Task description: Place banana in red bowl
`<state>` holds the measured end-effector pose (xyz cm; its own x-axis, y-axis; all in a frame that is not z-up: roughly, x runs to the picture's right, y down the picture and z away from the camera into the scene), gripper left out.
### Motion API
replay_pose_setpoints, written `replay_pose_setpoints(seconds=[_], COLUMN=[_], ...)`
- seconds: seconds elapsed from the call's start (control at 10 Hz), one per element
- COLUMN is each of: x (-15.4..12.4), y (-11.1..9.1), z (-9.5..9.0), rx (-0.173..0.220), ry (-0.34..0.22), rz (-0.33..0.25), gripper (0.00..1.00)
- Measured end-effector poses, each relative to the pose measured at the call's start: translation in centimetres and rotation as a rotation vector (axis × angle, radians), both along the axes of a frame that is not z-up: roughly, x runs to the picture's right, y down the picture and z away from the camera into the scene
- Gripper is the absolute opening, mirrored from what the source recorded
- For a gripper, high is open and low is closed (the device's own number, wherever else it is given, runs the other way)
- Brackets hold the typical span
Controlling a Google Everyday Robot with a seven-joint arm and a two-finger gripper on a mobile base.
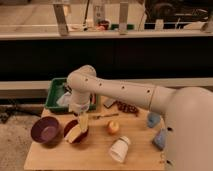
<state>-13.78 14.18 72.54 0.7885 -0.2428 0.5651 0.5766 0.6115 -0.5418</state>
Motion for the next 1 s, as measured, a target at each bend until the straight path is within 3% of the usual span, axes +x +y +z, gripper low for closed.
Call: replay_pose_setpoints(seconds=[1.0], x=[0.19], y=[-0.15], z=[0.10], rx=[-0.003], ry=[0.011], rz=[0.009], gripper=[0.80])
